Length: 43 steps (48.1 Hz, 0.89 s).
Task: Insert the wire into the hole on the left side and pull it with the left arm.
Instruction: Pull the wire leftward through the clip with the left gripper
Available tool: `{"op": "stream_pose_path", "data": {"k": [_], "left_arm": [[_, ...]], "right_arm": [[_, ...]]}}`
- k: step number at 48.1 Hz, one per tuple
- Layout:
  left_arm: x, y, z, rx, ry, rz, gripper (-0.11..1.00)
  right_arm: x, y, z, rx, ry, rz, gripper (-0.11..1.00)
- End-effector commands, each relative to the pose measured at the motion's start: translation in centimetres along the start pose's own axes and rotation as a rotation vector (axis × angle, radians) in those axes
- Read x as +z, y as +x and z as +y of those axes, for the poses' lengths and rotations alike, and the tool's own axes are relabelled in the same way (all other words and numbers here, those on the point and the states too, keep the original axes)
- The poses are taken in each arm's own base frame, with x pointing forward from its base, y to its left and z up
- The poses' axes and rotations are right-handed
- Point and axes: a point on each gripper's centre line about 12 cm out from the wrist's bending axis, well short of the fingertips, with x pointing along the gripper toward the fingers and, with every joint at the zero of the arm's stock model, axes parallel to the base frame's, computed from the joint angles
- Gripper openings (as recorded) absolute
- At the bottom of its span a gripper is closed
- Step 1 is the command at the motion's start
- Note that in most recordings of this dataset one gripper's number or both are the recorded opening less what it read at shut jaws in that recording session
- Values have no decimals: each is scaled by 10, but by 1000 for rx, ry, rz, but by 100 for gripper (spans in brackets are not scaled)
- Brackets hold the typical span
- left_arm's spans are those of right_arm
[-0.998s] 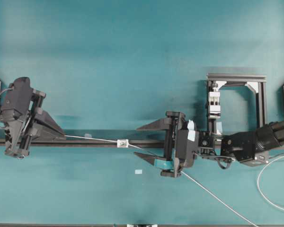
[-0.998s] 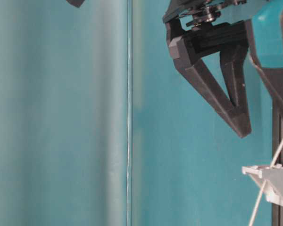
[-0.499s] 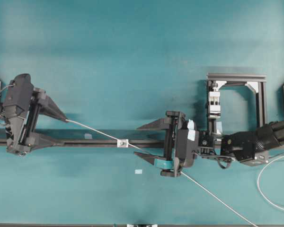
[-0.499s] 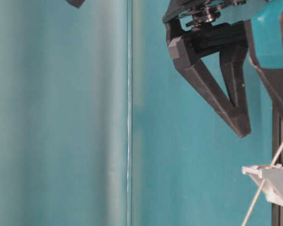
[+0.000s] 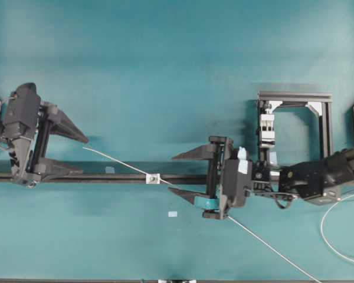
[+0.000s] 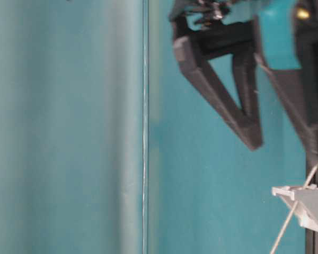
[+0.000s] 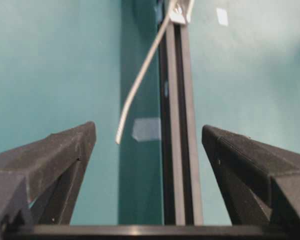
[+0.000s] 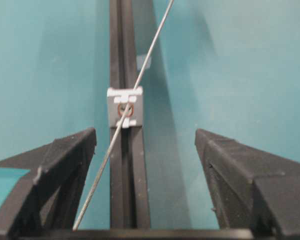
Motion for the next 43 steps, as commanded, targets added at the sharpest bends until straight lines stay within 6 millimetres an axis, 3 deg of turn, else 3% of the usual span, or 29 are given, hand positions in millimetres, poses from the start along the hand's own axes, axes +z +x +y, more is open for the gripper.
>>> {"op": "stream_pose_path", "data": {"k": [1,43], "left_arm": [[9,-3,-1,-6,10,-44,68],[23,-31,16,45,51,-184,68]], "right_arm": [[22,-5,2,9,17,-52,86],[48,-22,-41,-70,-7,-67,86]]}}
